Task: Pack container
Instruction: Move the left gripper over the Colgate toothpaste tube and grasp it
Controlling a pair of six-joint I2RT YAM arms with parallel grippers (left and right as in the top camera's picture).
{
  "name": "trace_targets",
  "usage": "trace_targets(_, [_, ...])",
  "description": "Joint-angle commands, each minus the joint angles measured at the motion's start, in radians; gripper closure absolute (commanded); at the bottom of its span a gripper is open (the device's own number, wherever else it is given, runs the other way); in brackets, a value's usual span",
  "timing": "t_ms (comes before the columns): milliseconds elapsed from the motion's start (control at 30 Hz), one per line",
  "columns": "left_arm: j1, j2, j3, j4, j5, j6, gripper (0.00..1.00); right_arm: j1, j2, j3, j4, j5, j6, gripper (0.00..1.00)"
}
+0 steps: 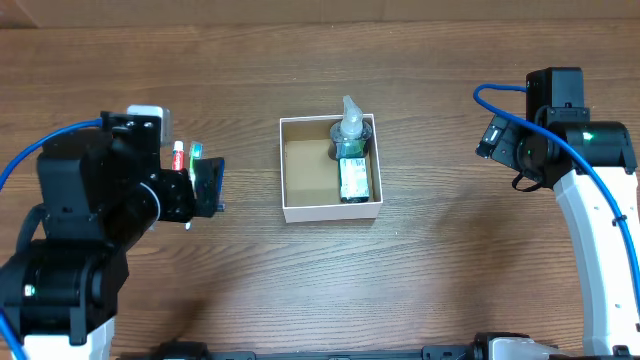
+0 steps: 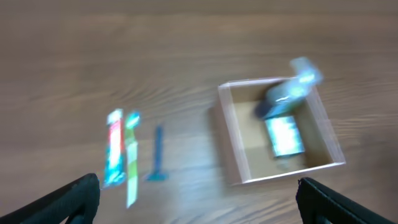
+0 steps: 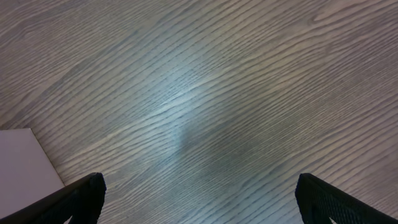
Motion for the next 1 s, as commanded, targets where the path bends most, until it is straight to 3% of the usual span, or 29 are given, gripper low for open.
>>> trace_targets(0, [0.006, 0.089, -0.027, -0.049, -0.253, -0.093, 0.00, -0.004, -0.002, 0.007, 0.005, 0.013, -0.002, 0.00])
trace_targets(133, [0.006, 0.220, -0.049, -0.053, -0.273, -0.089, 0.01, -0.004, -0.002, 0.007, 0.005, 0.013, -0.002, 0.00])
trace_targets(267, [0.006, 0.356, -0.054, -0.045, -0.304, -0.058, 0.10, -0.004, -0.002, 0.007, 0.005, 0.013, -0.002, 0.00])
trace_targets(500, [0.048, 0.523, -0.054, 0.011, -0.314, -0.055, 0.10, -0.004, -0.002, 0.007, 0.005, 0.013, -0.002, 0.00])
trace_targets(967, [0.266, 0.579, -0.126, 0.152, -0.140, 0.026, 0.16, -0.004, -0.002, 0.007, 0.005, 0.013, -0.002, 0.00])
